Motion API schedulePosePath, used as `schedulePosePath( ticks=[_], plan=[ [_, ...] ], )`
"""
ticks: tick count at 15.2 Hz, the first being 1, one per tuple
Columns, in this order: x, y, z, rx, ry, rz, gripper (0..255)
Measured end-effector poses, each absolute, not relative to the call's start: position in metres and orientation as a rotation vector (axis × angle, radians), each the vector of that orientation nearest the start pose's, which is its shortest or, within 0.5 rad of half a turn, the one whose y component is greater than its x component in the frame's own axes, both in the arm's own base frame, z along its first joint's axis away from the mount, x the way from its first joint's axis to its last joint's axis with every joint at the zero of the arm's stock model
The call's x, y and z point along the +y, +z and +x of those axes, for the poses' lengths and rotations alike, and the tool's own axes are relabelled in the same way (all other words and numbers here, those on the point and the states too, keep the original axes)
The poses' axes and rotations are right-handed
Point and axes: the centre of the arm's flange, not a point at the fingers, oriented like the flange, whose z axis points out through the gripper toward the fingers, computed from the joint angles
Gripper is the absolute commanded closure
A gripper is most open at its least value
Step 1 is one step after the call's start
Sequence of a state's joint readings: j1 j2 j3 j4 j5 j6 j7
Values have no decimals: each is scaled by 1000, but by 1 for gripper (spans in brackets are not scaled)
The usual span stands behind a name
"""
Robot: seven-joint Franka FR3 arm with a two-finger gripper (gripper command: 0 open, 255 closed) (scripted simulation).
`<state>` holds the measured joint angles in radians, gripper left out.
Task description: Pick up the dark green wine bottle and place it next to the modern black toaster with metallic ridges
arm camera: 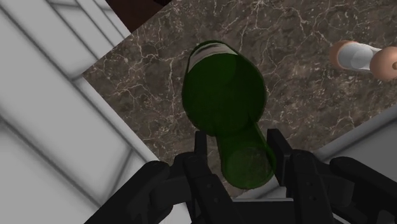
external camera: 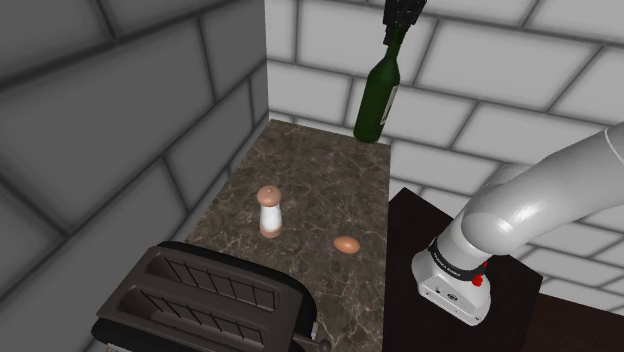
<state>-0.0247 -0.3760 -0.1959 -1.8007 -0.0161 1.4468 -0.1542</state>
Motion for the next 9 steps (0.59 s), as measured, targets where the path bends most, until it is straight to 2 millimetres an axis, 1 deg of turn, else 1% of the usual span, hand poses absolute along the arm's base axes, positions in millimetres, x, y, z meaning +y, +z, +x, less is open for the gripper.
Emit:
schedulePosePath(
  ticks=[9],
  plan=[
    [-113, 734, 408, 86, -39, -3088, 255]
  ],
)
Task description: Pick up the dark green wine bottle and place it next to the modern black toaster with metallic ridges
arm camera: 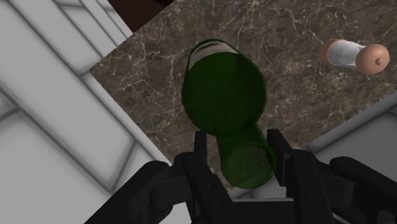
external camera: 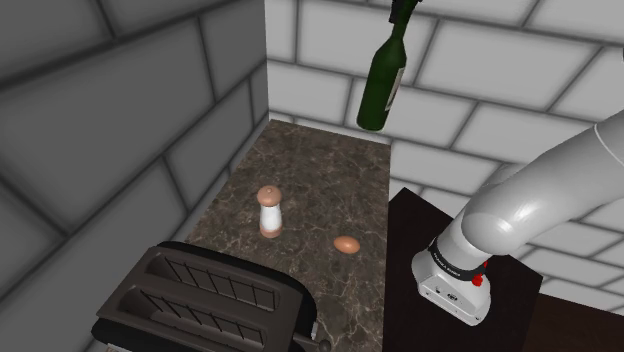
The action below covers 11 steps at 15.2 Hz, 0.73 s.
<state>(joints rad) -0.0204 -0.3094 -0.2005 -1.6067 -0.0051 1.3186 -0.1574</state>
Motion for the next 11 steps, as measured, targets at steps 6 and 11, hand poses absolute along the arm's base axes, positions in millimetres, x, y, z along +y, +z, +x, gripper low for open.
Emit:
schedulePosePath(
  ticks=[6, 11],
  plan=[
    [-113, 766, 407, 86, -39, -3088, 255],
    [-114, 791, 406, 86, -39, -3088, 255]
  ],
)
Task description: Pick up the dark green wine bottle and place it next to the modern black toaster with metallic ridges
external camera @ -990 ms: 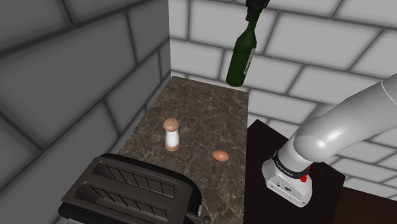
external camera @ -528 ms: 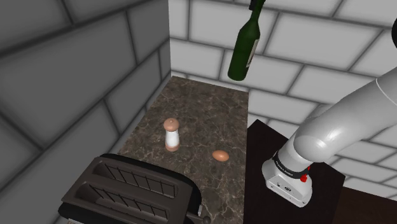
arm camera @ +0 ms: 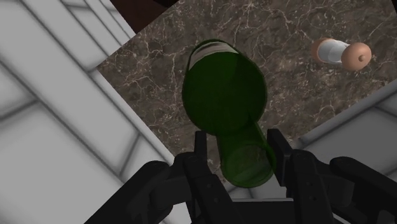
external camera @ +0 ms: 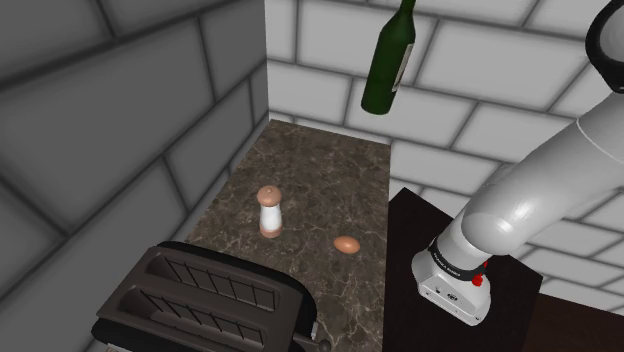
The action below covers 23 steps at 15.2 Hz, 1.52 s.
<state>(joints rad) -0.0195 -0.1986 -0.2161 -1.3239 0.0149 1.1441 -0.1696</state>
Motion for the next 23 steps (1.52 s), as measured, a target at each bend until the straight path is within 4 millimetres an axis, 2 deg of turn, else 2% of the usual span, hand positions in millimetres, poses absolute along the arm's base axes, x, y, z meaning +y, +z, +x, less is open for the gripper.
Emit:
schedulePosePath(
  ticks=[11, 16, 23],
  plan=[
    [-114, 850, 408, 88, -40, -3088, 255],
    [-74, 857, 375, 85, -39, -3087, 255],
    [5, 854, 318, 83, -39, -3088, 255]
  ],
)
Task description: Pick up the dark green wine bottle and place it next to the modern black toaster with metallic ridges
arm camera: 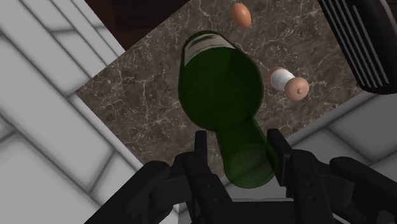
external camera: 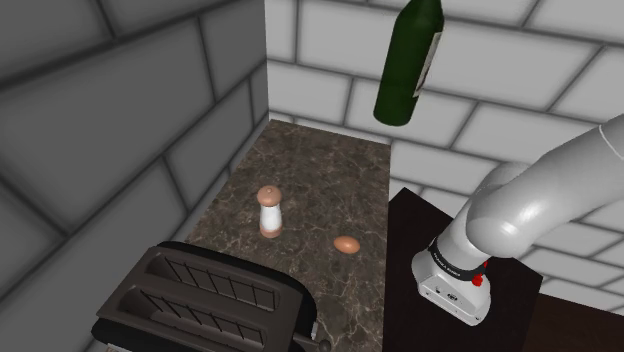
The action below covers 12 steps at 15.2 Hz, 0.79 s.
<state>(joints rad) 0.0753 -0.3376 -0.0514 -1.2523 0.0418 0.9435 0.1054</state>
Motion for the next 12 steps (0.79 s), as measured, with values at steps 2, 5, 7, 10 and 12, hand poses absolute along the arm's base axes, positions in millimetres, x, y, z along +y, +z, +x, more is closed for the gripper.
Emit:
schedulePosePath(
  ticks=[2, 5, 7, 10, 12],
  plan=[
    [24, 858, 305, 83, -39, -3088, 255],
    [56, 856, 280, 83, -39, -3088, 255],
    [78, 855, 265, 83, -39, -3088, 255],
    [109, 858, 243, 83, -40, -3088, 255],
    [129, 857, 226, 83, -40, -3088, 255]
  ],
)
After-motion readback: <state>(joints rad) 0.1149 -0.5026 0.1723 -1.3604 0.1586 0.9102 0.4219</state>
